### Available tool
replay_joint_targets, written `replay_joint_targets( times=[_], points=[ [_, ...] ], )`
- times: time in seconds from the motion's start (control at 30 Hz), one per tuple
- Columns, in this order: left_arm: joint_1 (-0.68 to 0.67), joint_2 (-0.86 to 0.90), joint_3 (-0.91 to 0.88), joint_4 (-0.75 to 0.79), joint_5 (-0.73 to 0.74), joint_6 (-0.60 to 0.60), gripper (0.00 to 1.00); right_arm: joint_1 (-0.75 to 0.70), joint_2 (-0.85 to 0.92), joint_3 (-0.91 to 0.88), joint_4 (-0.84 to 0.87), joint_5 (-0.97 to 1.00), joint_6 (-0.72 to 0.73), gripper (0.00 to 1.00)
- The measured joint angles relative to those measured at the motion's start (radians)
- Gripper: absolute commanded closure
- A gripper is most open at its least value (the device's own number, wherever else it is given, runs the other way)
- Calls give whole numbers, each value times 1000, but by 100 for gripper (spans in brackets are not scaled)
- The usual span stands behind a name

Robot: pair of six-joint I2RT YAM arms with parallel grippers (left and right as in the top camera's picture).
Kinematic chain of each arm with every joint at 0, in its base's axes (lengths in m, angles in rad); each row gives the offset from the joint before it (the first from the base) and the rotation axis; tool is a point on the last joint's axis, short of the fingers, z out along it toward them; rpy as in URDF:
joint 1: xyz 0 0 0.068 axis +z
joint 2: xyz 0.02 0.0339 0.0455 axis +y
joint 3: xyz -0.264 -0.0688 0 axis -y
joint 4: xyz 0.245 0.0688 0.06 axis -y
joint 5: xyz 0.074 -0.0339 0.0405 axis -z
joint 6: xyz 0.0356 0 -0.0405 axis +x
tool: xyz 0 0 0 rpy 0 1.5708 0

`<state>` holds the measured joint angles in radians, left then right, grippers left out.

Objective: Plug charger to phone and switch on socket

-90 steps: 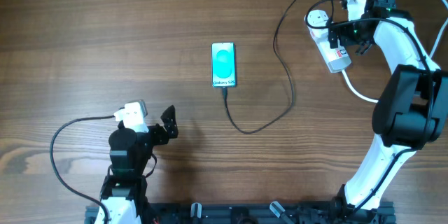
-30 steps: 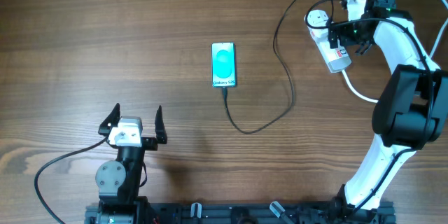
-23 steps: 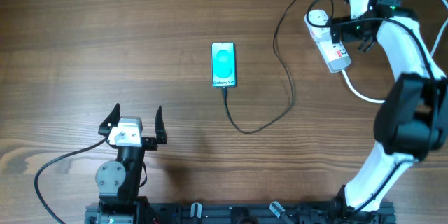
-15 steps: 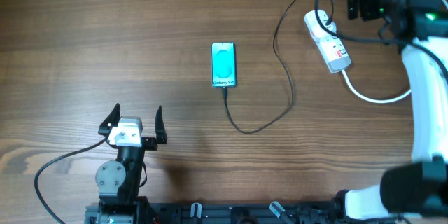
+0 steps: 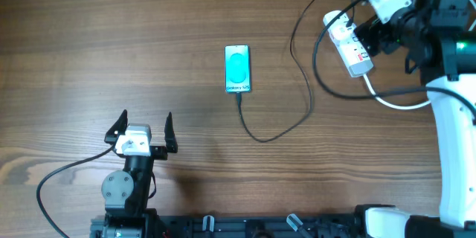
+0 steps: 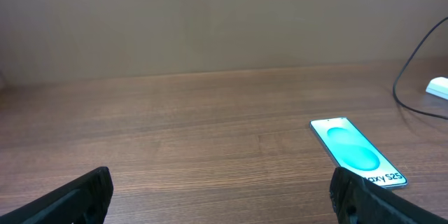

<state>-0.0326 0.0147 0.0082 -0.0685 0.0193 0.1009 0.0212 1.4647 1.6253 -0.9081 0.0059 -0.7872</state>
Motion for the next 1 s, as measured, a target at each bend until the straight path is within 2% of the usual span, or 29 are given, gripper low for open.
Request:
replay_joint_targets(
  times=[0.17, 0.3, 0.37, 0.5, 0.83, 1.0],
  points=[
    [0, 0, 0, 0, 0, 0, 0, 34, -16, -41, 23, -94, -163, 1],
    [0, 0, 0, 0, 0, 0, 0, 11, -45, -285, 278, -293, -172, 0],
    [0, 0, 0, 0, 0, 1, 0, 2, -45, -450, 430, -373, -114, 0],
    [0, 0, 0, 0, 0, 3, 0, 0, -46, -661, 650, -435, 27, 0],
    [0, 0, 0, 0, 0, 3, 0, 0, -95, -948, 949, -442, 380, 0],
    [0, 0, 0, 0, 0, 3, 0, 0, -183, -1183, 1223, -412, 535, 0]
  ],
)
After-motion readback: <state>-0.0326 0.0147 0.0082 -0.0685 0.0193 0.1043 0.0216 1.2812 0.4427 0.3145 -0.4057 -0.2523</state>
